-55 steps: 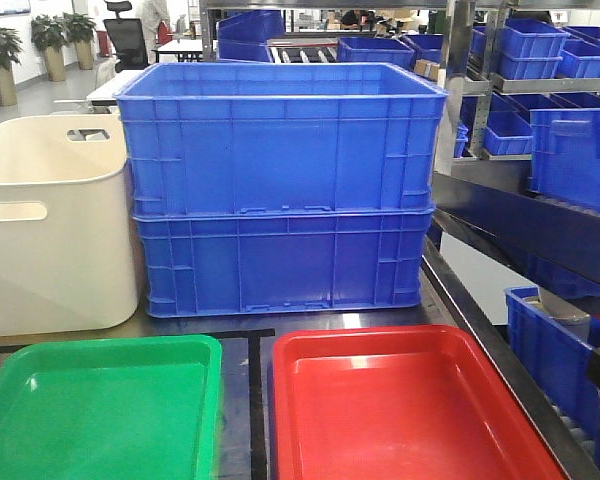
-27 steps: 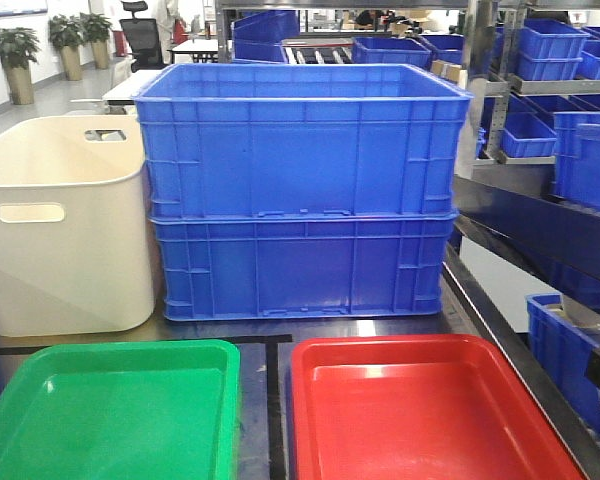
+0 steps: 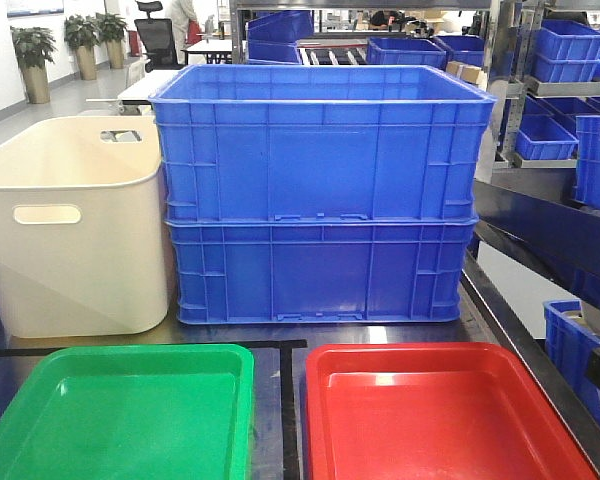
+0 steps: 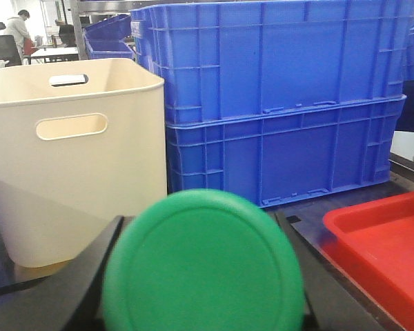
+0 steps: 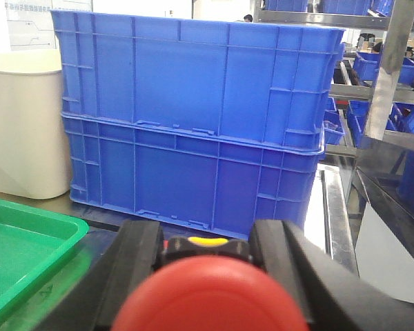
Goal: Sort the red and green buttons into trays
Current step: 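Drive the base up to the green and red trays, then lower the green button with the left gripper over the green tray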
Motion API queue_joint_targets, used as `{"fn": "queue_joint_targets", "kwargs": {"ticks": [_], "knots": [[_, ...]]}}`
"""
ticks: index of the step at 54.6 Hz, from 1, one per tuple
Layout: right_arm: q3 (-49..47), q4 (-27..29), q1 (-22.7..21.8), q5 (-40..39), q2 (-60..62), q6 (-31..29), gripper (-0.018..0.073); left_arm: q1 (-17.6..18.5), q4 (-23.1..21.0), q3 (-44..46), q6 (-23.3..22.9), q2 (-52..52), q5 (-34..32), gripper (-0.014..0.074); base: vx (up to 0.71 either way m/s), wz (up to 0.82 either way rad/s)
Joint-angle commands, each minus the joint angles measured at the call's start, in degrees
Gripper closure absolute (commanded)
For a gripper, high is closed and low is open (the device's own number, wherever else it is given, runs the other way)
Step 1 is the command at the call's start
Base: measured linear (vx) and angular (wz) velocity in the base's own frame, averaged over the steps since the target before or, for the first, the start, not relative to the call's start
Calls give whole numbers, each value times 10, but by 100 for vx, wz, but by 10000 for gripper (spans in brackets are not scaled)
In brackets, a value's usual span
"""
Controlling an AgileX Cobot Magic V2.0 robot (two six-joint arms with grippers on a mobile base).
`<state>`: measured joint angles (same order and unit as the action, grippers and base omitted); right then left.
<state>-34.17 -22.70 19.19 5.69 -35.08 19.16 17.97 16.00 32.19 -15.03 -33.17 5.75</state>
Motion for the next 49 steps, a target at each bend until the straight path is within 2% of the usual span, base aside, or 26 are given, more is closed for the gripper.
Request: {"fn": "queue_joint_targets", "kwargs": {"ticks": [1,28,36,41,49], "knots": [[-20,-4,1,-50,-2,-1,568,2,-3,17,-5,-1,-51,594,0,0],[-20,-4,1,-60,-3,-1,568,2,-4,17,-5,-5,-58,594,0,0],[-20,-4,1,-110,-52,-1,568,2,-3,17,-4,-40,-118,594,0,0],[-20,-4,1,-164,-98,-1,568,2,-3,17,-4,-78,-179,594,0,0],[-20,-4,1,-201,-183,-1,568,2,-3,17,-4,-158,-239,594,0,0]]}}
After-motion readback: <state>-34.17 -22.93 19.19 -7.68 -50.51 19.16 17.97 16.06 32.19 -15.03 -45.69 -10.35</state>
